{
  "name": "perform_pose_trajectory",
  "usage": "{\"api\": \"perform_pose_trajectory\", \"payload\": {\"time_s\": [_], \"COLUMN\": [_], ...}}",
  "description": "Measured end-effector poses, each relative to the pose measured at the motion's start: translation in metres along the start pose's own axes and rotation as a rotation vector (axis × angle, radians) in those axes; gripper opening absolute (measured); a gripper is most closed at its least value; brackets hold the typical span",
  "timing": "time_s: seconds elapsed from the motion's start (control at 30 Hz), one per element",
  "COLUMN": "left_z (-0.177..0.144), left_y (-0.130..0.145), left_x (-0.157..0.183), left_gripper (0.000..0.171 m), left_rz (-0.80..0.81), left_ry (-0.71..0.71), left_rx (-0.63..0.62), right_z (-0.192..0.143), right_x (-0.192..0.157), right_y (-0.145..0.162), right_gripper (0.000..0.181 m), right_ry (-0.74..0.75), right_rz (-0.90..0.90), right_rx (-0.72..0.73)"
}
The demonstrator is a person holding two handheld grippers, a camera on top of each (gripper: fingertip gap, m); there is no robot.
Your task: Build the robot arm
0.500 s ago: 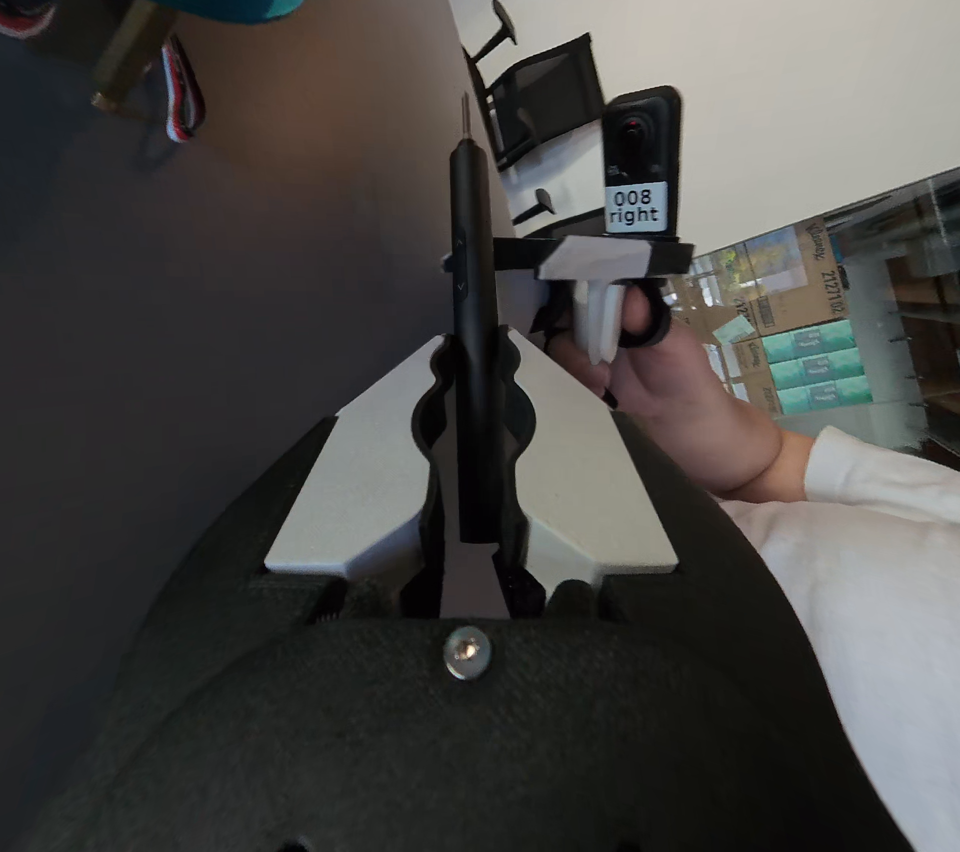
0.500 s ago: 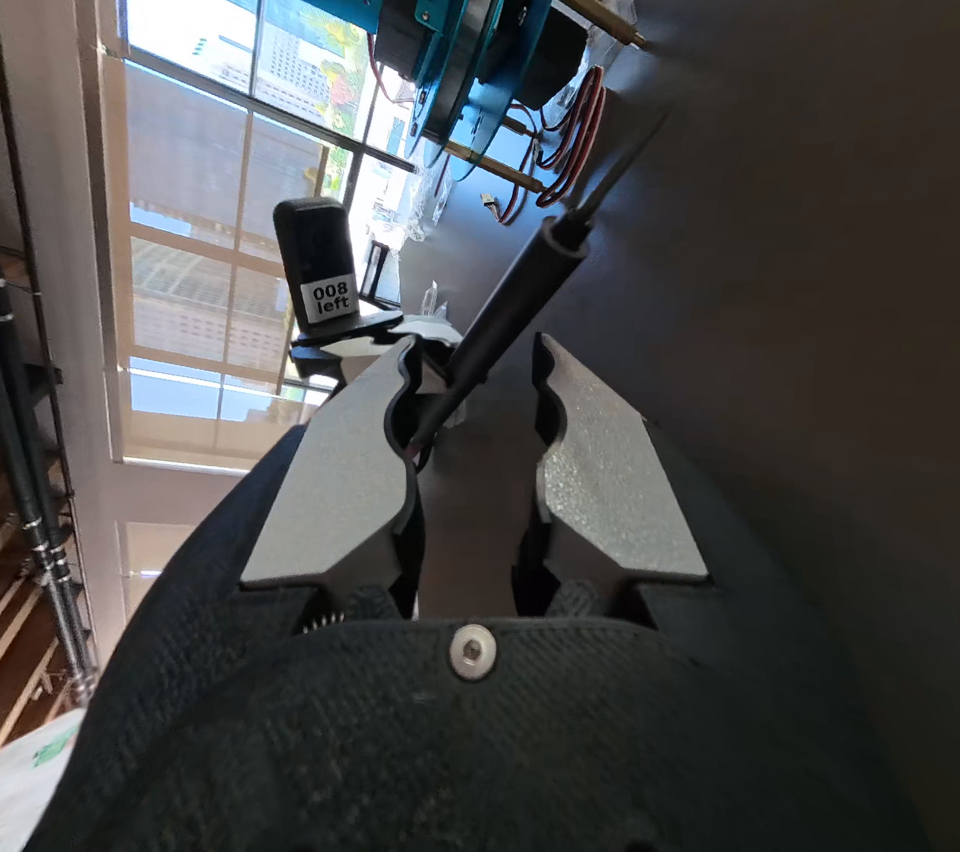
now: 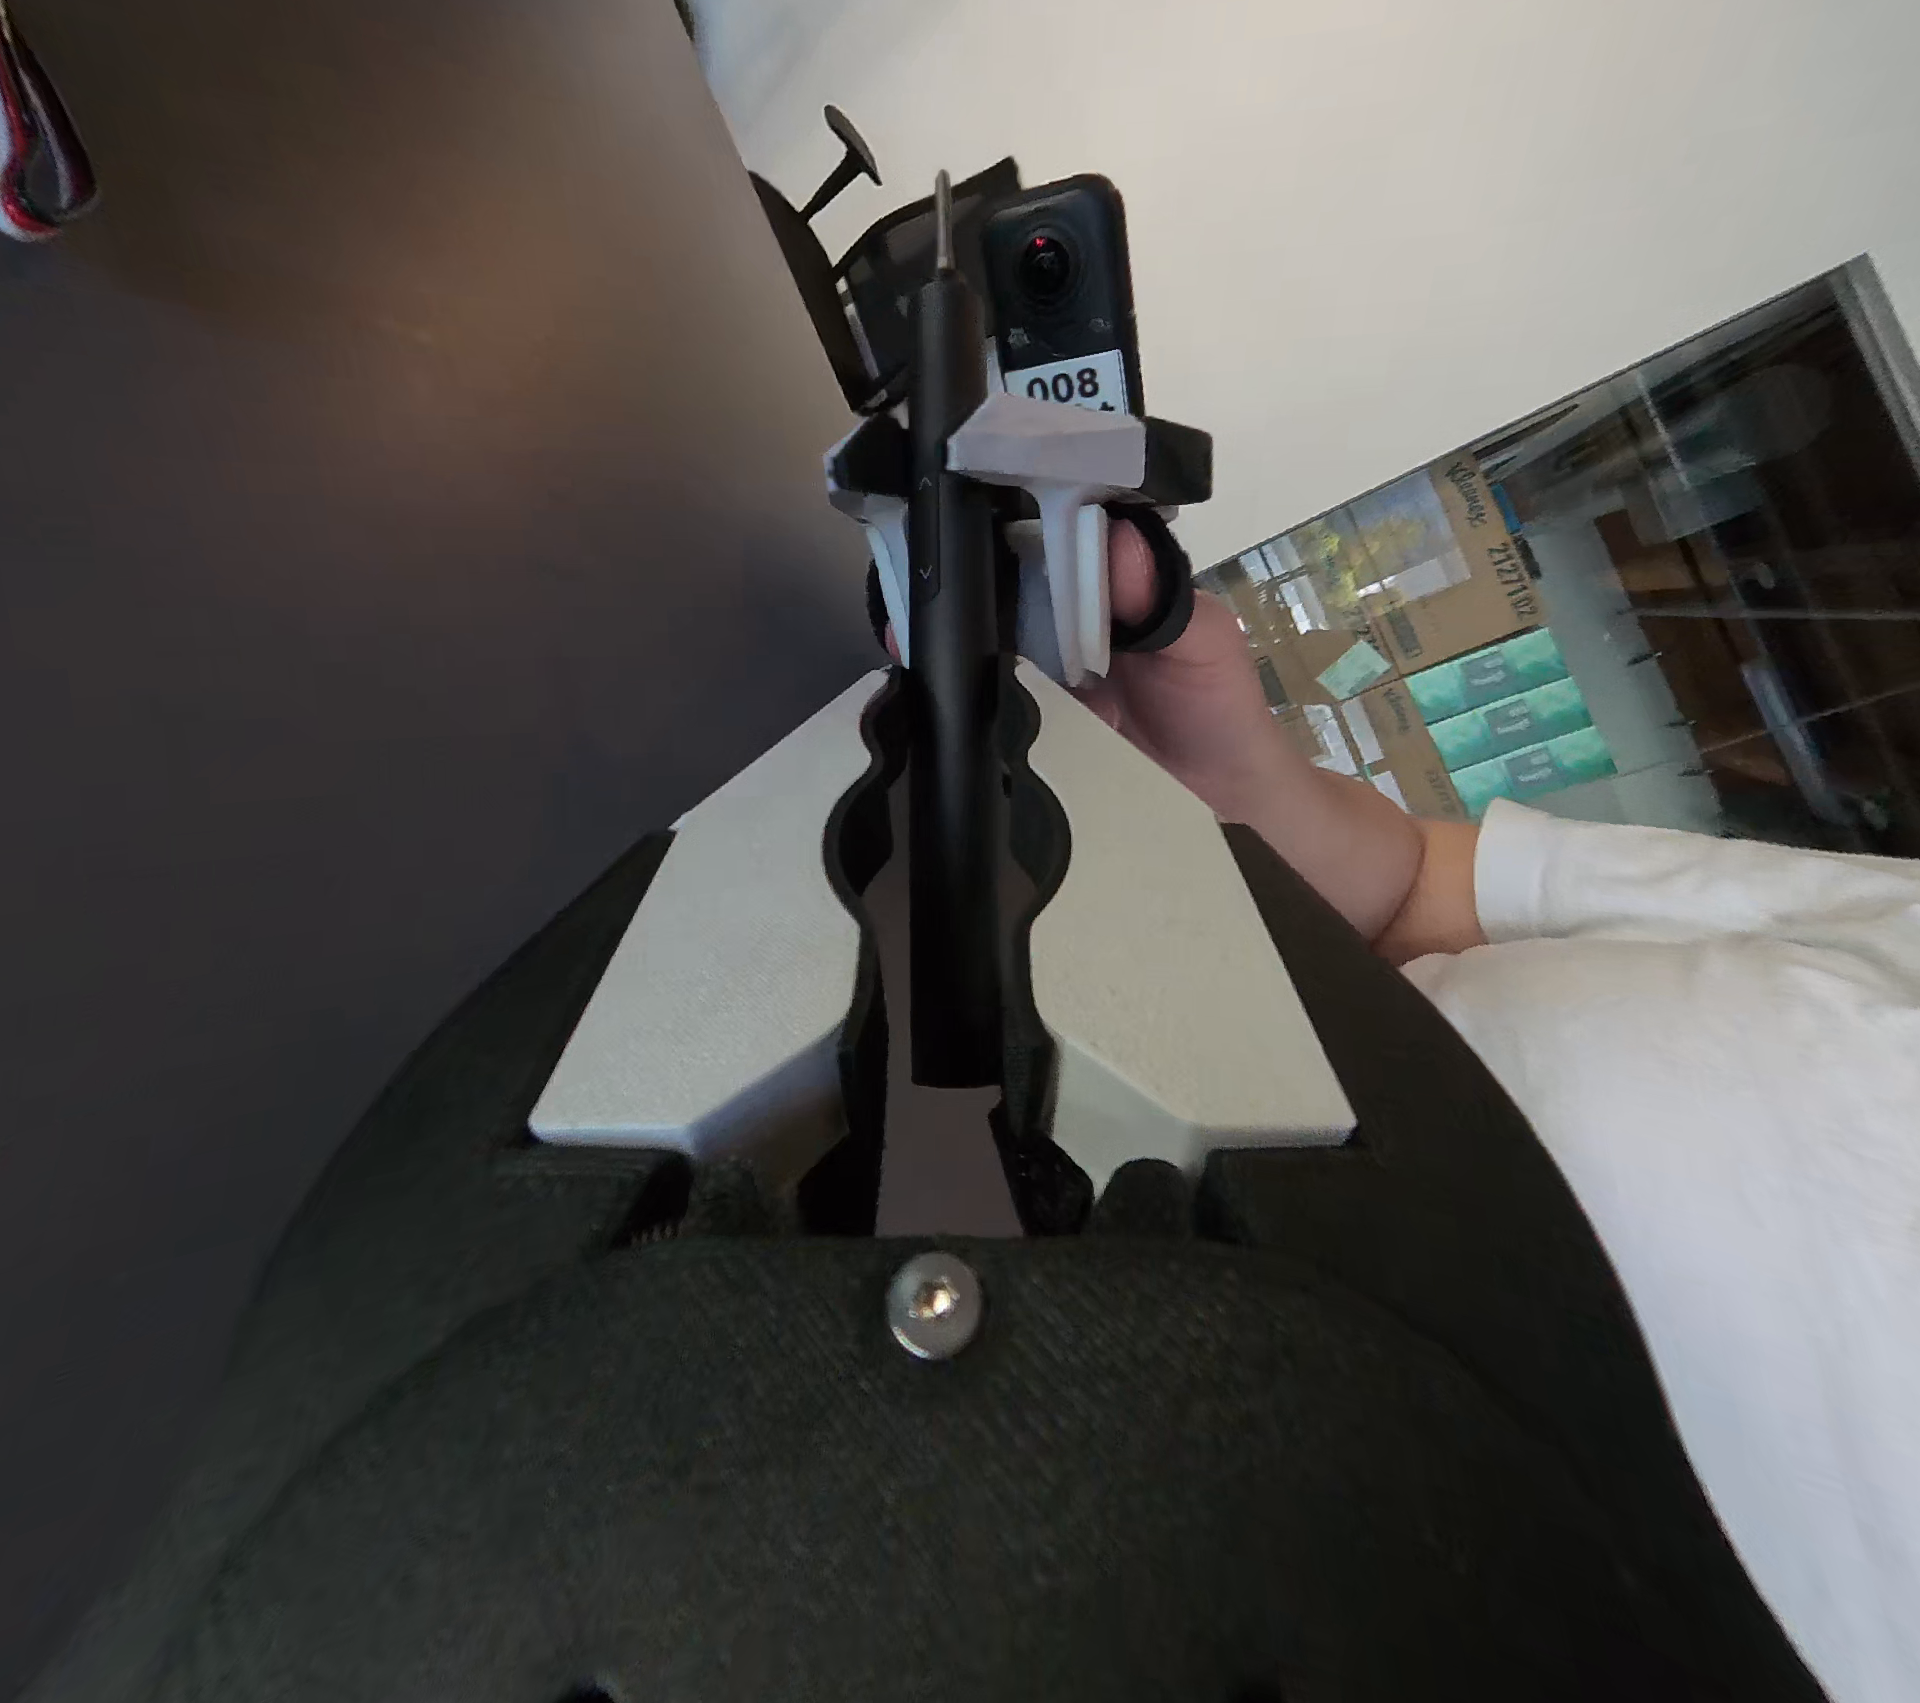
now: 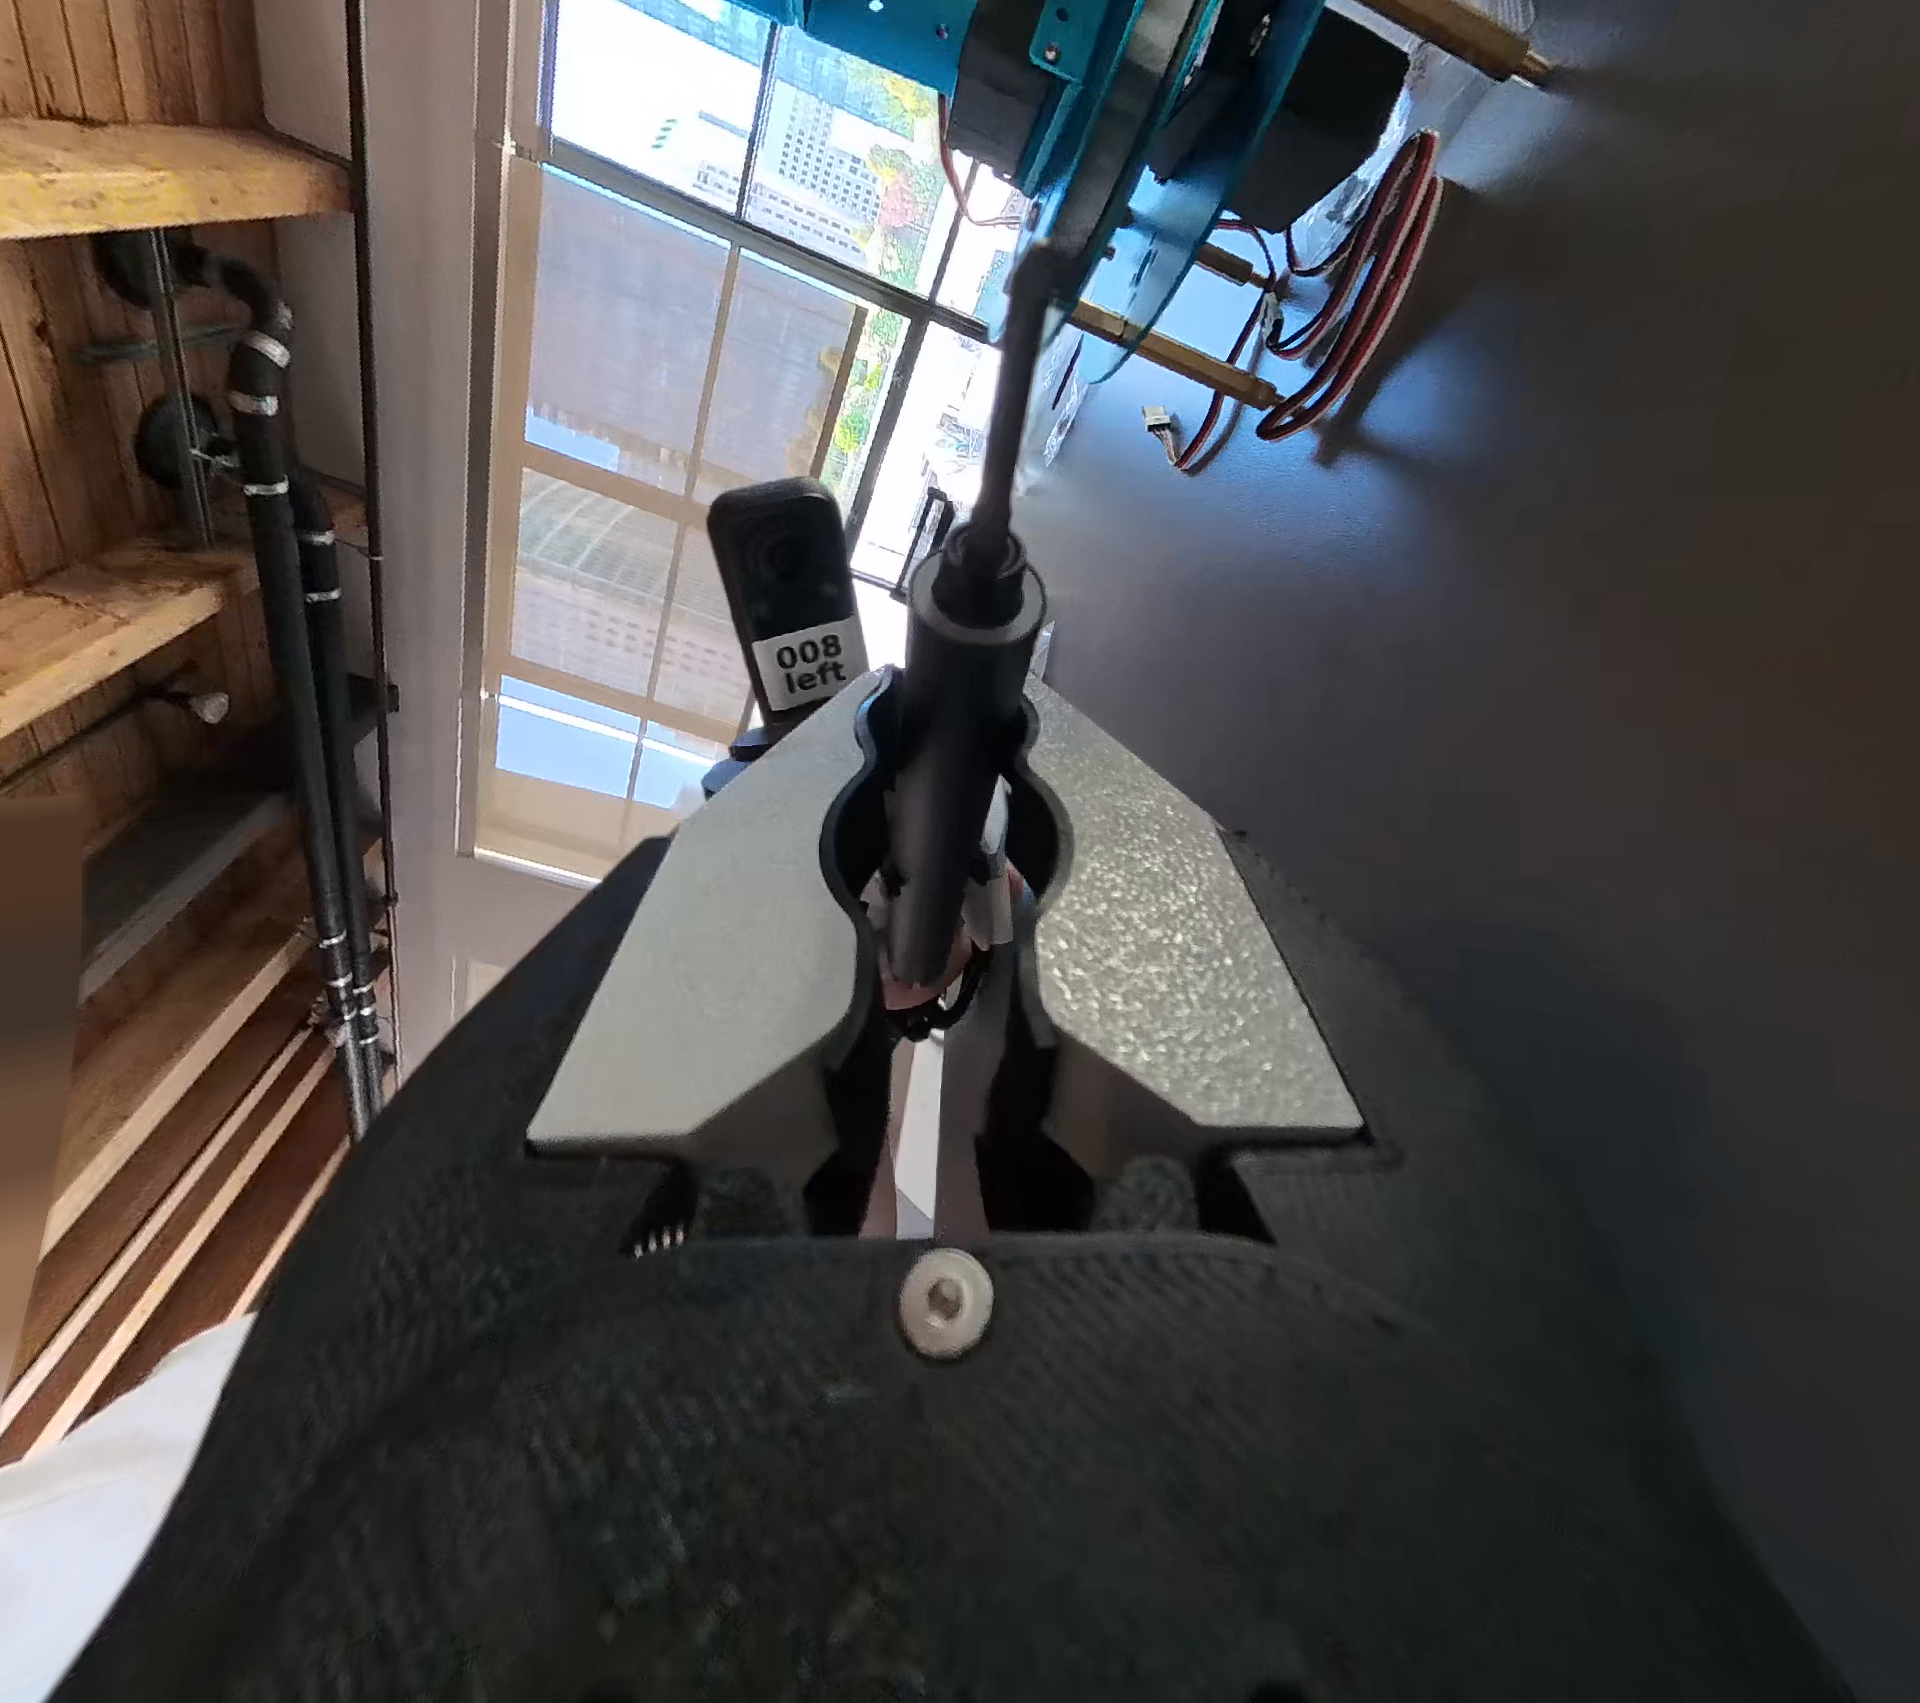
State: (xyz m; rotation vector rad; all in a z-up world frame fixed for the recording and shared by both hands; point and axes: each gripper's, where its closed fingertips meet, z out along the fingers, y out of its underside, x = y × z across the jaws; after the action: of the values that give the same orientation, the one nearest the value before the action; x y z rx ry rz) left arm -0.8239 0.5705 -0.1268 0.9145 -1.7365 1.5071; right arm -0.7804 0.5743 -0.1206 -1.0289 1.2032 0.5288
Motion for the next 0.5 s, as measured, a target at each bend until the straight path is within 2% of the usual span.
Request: {"api": "perform_pose_trajectory", "payload": {"time_s": [0.37,0.5], "left_z": [0.005,0.008], "left_y": [0.011,0.015], "left_x": [0.024,0.016], "left_gripper": [0.021,0.023], "left_rz": [0.055,0.058], "left_ry": [0.082,0.043], "left_rx": [-0.02,-0.038], "right_z": [-0.005,-0.01], "right_x": [-0.02,-0.013], "right_y": [0.006,0.006], "right_gripper": [0.016,0.016], "right_ry": [-0.074,-0.054], "right_rz": [-0.062,-0.052], "right_rx": [-0.065,-0.067]}}
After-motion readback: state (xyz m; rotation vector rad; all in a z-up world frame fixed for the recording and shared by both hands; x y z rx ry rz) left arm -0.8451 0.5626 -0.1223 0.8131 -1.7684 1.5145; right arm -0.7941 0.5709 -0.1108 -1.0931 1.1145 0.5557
